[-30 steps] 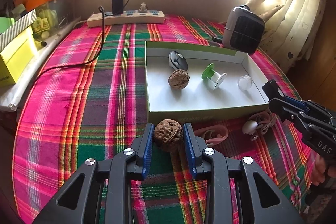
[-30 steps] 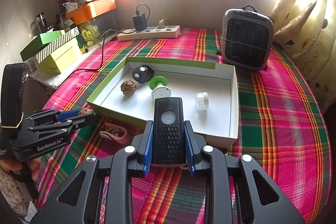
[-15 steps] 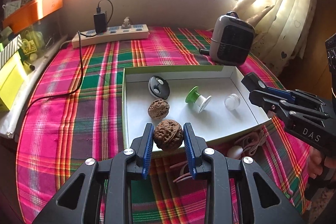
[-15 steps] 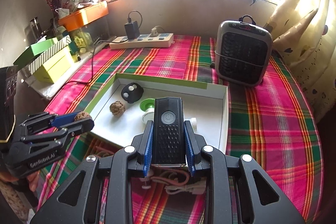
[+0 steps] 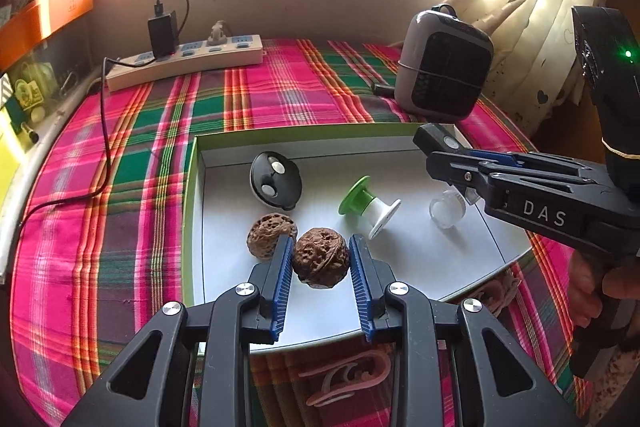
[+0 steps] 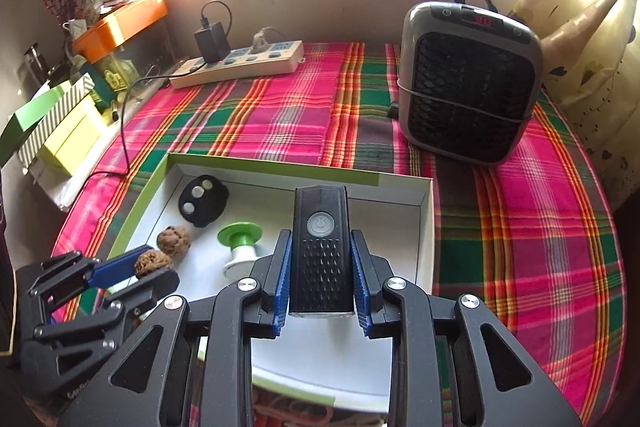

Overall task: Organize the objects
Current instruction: 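Carry the walnut and black rectangular remote up over the white tray, then lower the walnut and remote into the tray and open both grippers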

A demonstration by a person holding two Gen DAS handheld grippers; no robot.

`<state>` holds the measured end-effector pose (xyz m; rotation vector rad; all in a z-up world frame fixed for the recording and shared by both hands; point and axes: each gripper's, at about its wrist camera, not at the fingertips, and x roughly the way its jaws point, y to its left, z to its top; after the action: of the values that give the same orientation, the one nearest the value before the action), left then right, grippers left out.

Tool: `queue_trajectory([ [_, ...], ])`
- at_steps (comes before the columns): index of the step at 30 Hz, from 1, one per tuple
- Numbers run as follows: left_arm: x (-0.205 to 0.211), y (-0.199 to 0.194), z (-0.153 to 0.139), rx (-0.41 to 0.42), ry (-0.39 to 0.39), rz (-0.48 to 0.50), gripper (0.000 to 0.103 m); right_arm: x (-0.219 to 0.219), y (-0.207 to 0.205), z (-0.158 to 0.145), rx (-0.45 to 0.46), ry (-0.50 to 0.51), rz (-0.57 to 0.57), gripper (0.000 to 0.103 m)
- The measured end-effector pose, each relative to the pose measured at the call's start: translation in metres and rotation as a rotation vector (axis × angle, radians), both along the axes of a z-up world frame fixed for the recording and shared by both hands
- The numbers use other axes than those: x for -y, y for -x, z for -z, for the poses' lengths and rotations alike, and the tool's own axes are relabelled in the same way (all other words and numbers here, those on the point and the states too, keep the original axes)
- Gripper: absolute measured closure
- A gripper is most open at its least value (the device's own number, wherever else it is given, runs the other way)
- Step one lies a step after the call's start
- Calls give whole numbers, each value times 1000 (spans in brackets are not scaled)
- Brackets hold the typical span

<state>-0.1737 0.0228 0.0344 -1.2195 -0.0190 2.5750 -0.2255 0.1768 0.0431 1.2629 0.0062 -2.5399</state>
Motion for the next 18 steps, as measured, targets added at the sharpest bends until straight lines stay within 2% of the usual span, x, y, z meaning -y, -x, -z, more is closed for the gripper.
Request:
queue_trajectory([
  [9,-5,14,10,17,19,7,77,7,22,17,54,1,-1,75],
  [18,-5,21,15,33,21,4,77,10,29,19,55,-13,0,75],
])
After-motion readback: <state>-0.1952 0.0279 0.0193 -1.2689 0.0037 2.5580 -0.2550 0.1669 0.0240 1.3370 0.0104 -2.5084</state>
